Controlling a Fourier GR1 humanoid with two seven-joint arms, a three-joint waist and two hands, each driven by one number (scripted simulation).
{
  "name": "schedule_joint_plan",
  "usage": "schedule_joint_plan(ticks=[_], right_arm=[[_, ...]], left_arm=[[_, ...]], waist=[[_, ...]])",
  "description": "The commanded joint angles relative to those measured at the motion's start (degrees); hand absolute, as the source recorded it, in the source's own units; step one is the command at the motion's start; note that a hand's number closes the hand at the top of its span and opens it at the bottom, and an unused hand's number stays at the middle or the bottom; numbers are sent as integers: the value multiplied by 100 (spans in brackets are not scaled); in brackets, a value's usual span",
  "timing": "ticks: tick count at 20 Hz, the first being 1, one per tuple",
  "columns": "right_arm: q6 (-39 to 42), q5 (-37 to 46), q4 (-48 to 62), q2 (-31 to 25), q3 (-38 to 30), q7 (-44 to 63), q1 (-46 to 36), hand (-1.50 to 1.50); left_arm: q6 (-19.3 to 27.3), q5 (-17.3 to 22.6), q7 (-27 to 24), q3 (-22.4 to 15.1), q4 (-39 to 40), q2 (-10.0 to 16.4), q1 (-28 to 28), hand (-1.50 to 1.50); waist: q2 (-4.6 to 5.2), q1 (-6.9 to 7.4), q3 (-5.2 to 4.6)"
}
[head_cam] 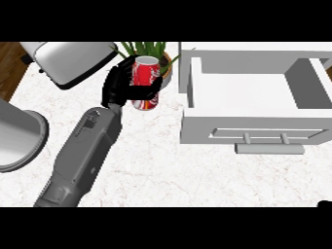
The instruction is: Pick up the can, place it into the drawer and close the drawer
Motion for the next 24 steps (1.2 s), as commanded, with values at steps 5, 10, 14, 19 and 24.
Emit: schedule_joint_plan(ticks=[5, 10, 14, 19, 24], right_arm=[[-25, 65, 74, -58, -45, 14, -83, -150], [-132, 181, 128, 57, 182, 72, -279, -150], [-122, 132, 179, -16, 153, 101, -413, -150], [-92, 160, 157, -19, 279, 157, -475, -150], [-40, 100, 126, 2, 393, 132, -555, -150]], left_arm=[[483, -63, 1015, -418, -917, -95, -1086, 150], [778, -84, 1321, -631, -1017, -92, -1318, 150], [938, -200, 1734, -729, -1197, -68, -1470, 150], [1280, -339, 2122, -961, -1473, -86, -1383, 150], [1614, -510, 2577, -1137, -1757, -82, -1378, 150]], waist=[[-51, -92, 31], [-13, -245, 28], [-14, -352, 33], [-14, -458, 33], [-27, -656, 44]])
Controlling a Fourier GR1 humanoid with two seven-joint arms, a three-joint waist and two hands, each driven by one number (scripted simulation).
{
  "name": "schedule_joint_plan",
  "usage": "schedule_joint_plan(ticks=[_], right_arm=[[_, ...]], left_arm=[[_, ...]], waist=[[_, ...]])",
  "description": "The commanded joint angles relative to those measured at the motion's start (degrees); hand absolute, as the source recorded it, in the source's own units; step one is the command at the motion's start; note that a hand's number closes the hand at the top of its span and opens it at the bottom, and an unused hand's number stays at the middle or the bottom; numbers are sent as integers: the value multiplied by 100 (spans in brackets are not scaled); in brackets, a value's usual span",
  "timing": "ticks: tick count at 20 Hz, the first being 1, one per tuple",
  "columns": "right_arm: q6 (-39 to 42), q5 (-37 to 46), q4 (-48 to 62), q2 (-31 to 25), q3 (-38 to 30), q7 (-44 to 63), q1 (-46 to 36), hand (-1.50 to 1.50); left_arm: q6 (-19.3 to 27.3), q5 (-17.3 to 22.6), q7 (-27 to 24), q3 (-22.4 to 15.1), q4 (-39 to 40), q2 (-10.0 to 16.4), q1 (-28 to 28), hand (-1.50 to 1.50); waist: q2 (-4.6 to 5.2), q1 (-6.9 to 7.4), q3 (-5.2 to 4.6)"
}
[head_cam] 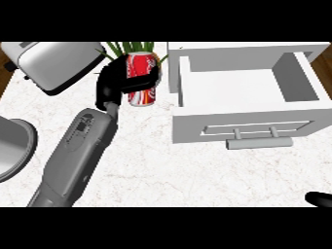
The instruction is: Pick up the can, place it into the drawer and close the drawer
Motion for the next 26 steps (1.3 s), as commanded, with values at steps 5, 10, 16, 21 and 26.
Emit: schedule_joint_plan(ticks=[5, 10, 16, 21, 26], right_arm=[[-7, 86, 103, -11, 145, 34, -185, -150], [4, -25, 95, -69, 166, 197, -350, -150], [16, 62, 249, -113, 180, 174, -413, -150], [-35, 219, 165, -148, 219, 91, -549, -150], [136, 447, 191, -544, 174, -15, -815, -150]], left_arm=[[103, -431, 427, -594, -456, -295, -1667, 150], [483, -699, 692, -796, -598, -257, -1647, 150], [1009, -874, 1040, -998, -433, -353, -1881, -150], [1310, -1115, 1187, -1149, -301, -359, -2076, -150], [1570, -838, 1243, -1184, 99, -363, -2670, -150]], waist=[[28, -426, 77], [34, -516, 74], [81, -512, 68], [94, -489, 60], [173, -489, 55]])
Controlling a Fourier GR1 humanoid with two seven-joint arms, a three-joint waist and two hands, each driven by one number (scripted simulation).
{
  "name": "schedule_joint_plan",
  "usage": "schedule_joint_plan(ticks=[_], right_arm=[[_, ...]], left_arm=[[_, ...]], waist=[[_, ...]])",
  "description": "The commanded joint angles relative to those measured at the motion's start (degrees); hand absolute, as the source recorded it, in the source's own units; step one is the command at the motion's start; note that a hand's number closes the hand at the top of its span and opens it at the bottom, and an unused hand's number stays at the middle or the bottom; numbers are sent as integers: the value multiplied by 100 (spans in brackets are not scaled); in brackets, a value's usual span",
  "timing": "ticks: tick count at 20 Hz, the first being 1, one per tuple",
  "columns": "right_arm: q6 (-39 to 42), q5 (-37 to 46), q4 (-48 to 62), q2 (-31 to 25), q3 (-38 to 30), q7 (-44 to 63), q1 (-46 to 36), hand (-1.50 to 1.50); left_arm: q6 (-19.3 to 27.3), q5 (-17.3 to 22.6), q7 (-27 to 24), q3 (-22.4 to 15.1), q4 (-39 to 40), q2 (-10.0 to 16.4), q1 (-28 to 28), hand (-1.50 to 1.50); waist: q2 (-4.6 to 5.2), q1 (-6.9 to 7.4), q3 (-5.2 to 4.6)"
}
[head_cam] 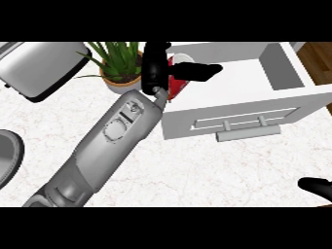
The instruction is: Pick up the can, place it into the drawer and close the drawer
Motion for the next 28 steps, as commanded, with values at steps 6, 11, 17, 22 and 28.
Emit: schedule_joint_plan(ticks=[6, 11, 17, 22, 28], right_arm=[[298, 1128, 272, -691, 392, -480, -505, -150], [215, 2041, 630, -935, 777, -562, -895, -150], [-218, 3450, 1738, -868, 1570, -1036, -1332, -150], [-299, 4144, 2747, -924, 1936, -1114, -1992, -150], [-1104, 5134, 4333, -687, 2229, -1589, -2350, -150]], left_arm=[[-22, 743, -694, 406, 1087, 0, -2023, -150], [-127, 1211, -1162, 976, 1640, 0, -2581, -150], [-224, 1537, -1824, 847, 2195, 0, -2705, -150], [-402, 1538, -2159, 968, 2743, 0, -2953, -150], [-759, 1719, -2514, 1234, 2867, 1, -2830, -150]], waist=[[85, 94, 24], [100, 233, 20], [64, 440, 27], [26, 562, 24], [-17, 689, 24]])
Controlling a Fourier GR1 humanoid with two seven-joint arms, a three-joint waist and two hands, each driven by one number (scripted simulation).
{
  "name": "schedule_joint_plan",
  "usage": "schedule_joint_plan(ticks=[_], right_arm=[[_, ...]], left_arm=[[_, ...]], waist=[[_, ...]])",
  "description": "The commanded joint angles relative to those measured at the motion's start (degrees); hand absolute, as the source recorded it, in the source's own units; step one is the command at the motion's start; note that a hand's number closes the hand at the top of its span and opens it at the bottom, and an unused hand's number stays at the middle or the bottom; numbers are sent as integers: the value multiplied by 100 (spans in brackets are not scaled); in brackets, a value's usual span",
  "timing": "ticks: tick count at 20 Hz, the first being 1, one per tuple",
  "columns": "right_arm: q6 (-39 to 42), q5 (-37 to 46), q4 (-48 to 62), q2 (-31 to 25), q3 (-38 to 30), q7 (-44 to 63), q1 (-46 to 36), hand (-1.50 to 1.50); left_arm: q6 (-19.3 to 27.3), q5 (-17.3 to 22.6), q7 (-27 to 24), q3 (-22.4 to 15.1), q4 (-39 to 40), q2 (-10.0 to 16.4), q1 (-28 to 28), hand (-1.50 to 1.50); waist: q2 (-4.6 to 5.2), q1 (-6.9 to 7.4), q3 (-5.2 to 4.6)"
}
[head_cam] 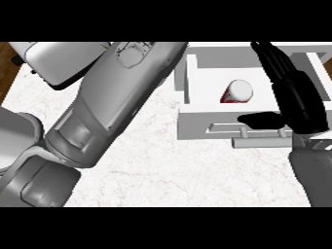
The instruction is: Pick up the can, place it into the drawer and close the drawer
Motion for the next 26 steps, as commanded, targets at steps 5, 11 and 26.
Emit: schedule_joint_plan(ticks=[5, 11, 26], right_arm=[[-1204, 997, 2342, 512, 191, -547, -919, -150], [-2215, 1330, 3921, 840, -99, -769, -1631, -150], [-3681, 1700, 6722, 709, -912, -869, -3730, -150]], left_arm=[[-306, 81, -258, 322, 202, 168, 56, -150], [-346, 2, -28, 362, 63, 410, 41, -150], [-817, -116, 578, 127, -1172, 989, 979, -150]], waist=[[-30, 200, 0], [-56, 278, 0], [-44, 604, -4]])
